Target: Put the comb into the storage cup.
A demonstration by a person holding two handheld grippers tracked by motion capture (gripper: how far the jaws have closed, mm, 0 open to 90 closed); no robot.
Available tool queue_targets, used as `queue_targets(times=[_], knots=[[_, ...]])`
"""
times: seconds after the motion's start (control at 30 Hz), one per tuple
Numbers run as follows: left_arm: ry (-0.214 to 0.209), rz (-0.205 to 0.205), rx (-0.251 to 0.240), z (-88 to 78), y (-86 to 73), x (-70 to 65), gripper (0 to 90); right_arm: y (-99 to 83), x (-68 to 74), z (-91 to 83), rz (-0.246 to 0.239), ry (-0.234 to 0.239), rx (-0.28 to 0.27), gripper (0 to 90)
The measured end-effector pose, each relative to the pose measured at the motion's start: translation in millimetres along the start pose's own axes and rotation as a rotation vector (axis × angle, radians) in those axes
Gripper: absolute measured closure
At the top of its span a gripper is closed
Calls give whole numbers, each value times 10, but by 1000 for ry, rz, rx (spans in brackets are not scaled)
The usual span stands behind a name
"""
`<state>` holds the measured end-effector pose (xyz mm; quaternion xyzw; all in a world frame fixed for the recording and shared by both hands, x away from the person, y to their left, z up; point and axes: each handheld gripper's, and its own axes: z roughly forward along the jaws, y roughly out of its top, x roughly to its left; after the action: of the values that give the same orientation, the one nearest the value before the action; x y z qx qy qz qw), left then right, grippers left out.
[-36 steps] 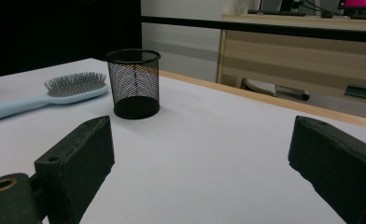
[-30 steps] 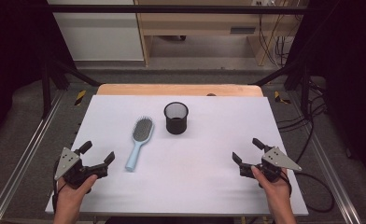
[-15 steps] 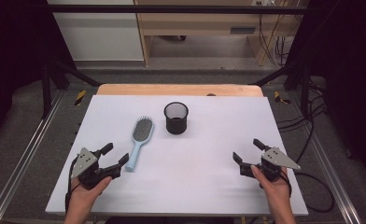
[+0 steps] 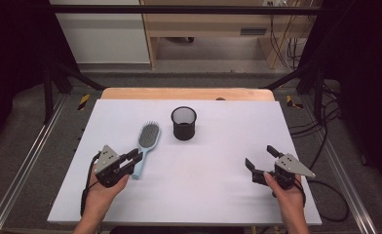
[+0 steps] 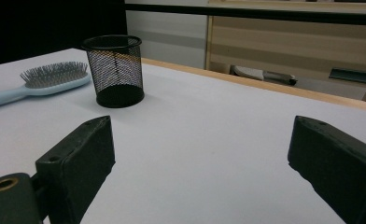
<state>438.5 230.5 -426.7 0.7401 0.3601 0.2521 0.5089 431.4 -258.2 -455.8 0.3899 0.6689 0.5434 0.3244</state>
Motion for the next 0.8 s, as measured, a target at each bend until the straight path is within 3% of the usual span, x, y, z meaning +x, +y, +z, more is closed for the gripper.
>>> queue_targets(times=[0.07, 0.1, 0.17, 0.37, 0.43, 0.63, 0.67, 0.8], knots=[[-12, 6, 23, 55, -5, -35, 864, -7, -1, -1, 19, 1, -5, 74], [-17, 23, 52, 93, -30, -73, 880, -7, 4, 1, 19, 2, -3, 74], [-18, 18, 55, 104, -48, -88, 898, -6, 7, 7, 12, 5, -2, 74], [-41, -4, 118, 139, -133, -139, 900, -8, 59, 39, -5, 23, 15, 75], [-52, -36, 137, 145, -182, -111, 900, -13, 53, 45, 2, 14, 20, 75], [-62, -64, 190, 160, -238, -51, 900, -13, 18, 13, 6, -17, 20, 75], [-56, -53, 218, 177, -264, -69, 900, -15, 15, -8, 9, -23, 19, 75], [-45, -40, 248, 204, -290, -108, 900, 0, 32, 8, 3, -10, 11, 75]])
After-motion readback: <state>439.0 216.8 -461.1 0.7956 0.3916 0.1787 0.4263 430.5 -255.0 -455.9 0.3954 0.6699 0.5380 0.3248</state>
